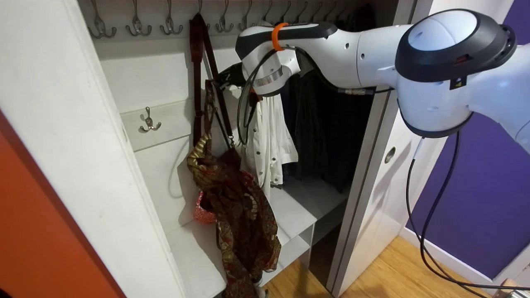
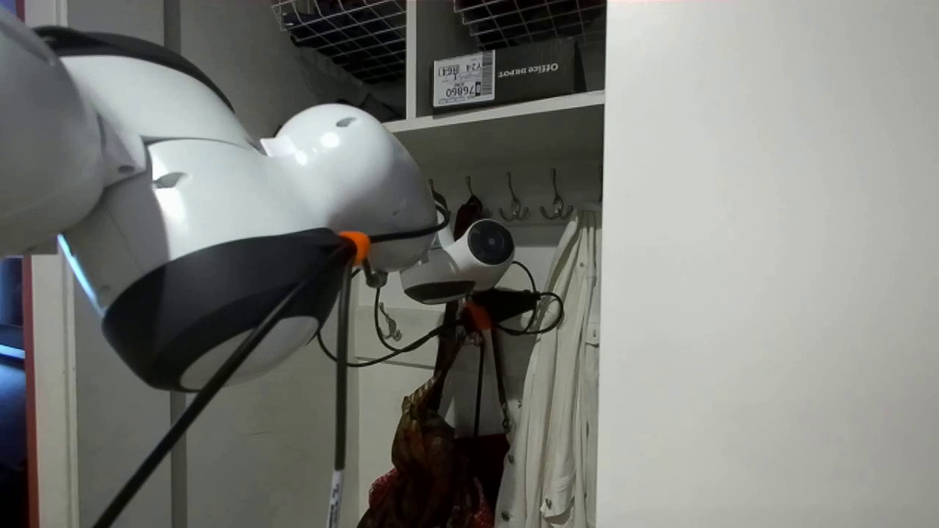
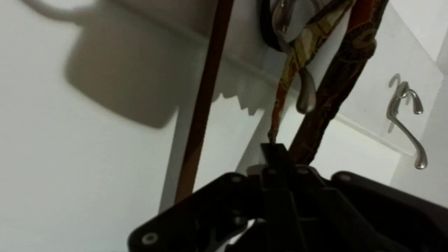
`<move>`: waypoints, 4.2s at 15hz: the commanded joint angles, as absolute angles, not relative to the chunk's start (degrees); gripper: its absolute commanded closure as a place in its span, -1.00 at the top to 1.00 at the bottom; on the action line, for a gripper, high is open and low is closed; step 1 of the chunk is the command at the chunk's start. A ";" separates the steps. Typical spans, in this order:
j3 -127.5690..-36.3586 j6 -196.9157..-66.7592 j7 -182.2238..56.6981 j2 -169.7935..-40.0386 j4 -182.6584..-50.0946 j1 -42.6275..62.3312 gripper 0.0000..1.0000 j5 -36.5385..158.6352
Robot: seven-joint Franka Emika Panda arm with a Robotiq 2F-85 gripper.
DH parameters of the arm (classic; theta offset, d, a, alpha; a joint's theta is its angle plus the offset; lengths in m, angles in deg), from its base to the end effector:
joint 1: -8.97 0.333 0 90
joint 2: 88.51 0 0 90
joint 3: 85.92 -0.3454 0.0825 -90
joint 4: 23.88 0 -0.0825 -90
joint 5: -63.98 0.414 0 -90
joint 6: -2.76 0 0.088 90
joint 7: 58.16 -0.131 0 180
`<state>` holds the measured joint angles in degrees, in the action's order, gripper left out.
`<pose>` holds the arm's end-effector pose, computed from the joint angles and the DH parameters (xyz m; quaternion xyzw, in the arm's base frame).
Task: Pick up one brown strap from the bottom hangers and hang it on the far left bottom hanger in the closet
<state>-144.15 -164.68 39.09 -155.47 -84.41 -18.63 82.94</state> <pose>0.8952 0.0041 0.3642 -0.7086 -0.3764 -0.5931 0.0668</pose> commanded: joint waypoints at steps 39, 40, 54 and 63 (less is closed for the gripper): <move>-151.25 -186.92 30.84 -151.79 -106.70 -23.09 -0.99 60.13; -150.80 -188.51 29.35 -151.73 -107.04 -23.06 -0.99 58.14; -139.05 -204.62 32.88 -149.02 -104.39 -17.27 -0.99 66.73; -133.11 -203.91 24.30 -138.90 -114.53 -16.62 -0.99 71.64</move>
